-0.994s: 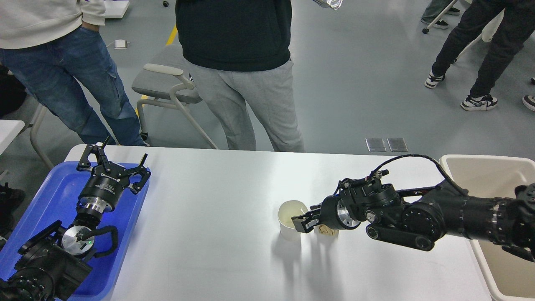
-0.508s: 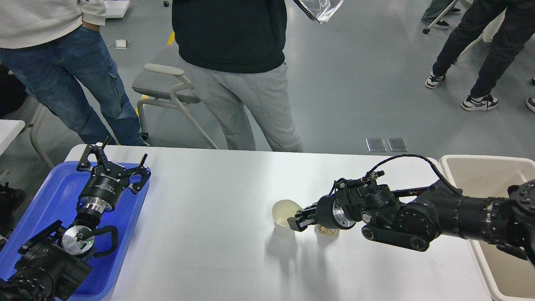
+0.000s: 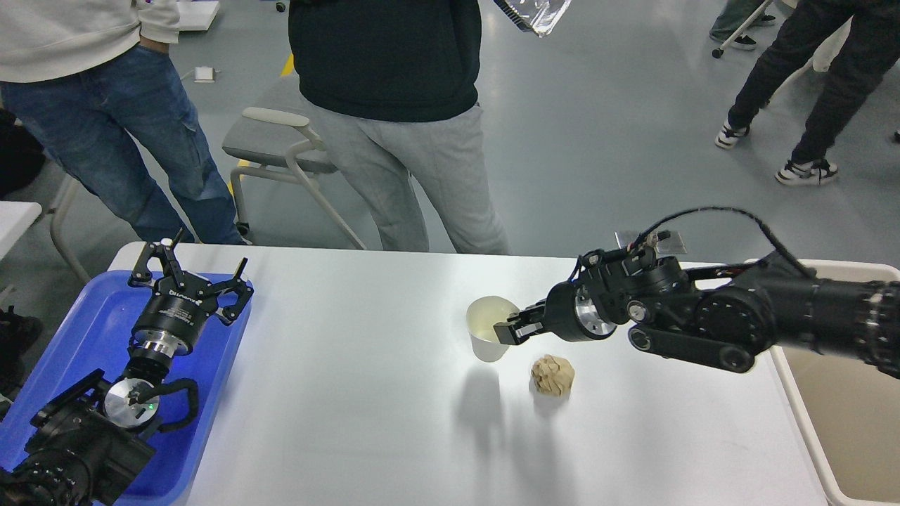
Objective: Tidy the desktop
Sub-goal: 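Lift the cup and carry it over the beige bin, releasing it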
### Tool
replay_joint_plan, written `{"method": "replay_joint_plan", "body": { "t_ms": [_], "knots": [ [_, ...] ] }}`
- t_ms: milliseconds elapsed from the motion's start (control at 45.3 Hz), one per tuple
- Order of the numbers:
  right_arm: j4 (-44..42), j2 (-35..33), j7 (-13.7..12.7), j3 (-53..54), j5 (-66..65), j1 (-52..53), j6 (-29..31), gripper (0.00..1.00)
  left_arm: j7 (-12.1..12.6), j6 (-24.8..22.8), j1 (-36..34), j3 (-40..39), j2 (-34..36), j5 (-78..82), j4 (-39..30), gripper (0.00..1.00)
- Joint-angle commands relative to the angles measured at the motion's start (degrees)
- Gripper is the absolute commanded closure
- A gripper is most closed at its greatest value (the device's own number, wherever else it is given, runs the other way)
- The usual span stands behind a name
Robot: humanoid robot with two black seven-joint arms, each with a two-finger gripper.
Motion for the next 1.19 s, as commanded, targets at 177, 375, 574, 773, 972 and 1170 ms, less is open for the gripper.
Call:
{"method": "replay_joint_plan", "body": {
  "t_ms": [177,375,574,773,972,1170],
  "knots": [
    [12.62,-15.25,-0.02,-0.14,8.82,18.91,7.98,1.00,-0.03,0.00,0.01,0.00,0.00,-0.01,0.01,0.00],
    [13.85,-18.94,0.24,1.00,9.09,22.35,12.64,1.00,-0.03,0.00,0.01,0.00,0.00,-0.01,0.01,0.00],
    [13.50,-20.17,0.33,1.27,9.09,21.30,12.38,1.00,-0.03,0.00,0.01,0.00,0.00,-0.01,0.01,0.00],
    [11.75,-31.58,1.74,8.11,9.96,15.42,12.03,1.00,-0.03,0.00,0.01,0.00,0.00,-0.01,0.01,0.00],
    [4.37,-43.90,3.14,22.87,16.89,-4.17,8.43,1.00,-0.03,0.00,0.01,0.00,0.00,-0.01,0.01,0.00],
    [-11.17,-46.02,6.30,30.88,32.27,-20.35,5.26,1.00,-0.03,0.00,0.01,0.00,0.00,-0.01,0.01,0.00]
  ]
}}
